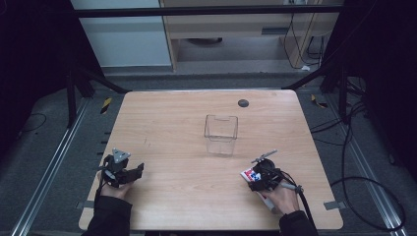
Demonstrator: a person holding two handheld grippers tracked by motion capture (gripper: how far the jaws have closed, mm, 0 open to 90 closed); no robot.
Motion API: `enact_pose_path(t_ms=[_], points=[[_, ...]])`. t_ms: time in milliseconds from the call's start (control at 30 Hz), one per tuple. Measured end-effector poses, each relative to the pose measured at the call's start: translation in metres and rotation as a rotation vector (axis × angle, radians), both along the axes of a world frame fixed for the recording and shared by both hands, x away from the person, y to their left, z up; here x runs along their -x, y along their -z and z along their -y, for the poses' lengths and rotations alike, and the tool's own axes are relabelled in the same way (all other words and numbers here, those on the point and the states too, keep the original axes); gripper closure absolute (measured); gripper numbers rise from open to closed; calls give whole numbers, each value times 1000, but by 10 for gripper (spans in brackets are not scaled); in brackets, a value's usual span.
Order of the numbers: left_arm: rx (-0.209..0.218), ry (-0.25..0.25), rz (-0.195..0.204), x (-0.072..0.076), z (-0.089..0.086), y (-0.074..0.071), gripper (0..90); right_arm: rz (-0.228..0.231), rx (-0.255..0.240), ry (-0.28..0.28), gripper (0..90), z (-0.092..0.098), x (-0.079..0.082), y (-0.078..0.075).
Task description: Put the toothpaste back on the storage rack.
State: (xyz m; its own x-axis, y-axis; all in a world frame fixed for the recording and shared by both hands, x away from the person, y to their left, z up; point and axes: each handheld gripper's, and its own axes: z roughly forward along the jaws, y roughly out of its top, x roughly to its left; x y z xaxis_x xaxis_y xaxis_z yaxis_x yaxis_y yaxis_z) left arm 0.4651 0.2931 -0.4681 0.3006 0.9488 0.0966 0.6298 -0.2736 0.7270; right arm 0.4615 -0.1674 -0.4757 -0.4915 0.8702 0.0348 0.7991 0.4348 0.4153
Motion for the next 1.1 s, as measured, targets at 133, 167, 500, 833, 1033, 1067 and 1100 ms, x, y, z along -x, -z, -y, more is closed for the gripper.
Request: enact_pose_path(t_ms=[133,167,500,833,1033,1067,1100], points=[[1,-1,0,0,0,0,332,5,-16,5,541,3,1,-3],[2,-1,0,0,0,0,332,10,-14,-4,558,3,1,-3],[4,-3,1,0,-1,0,332,39,-39,-5,721,8,5,-15],[7,-4,3,0,-1,-1,332,131,-148,-8,734,14,9,-31],[9,-5,2,0,-1,-1,332,238,-238,0,736,20,10,-47],[9,-5,2,0,-1,-1,332,253,-252,1,736,21,10,-51],[9,-6,3,0,-1,-1,332,269,-270,4,736,21,9,-54]])
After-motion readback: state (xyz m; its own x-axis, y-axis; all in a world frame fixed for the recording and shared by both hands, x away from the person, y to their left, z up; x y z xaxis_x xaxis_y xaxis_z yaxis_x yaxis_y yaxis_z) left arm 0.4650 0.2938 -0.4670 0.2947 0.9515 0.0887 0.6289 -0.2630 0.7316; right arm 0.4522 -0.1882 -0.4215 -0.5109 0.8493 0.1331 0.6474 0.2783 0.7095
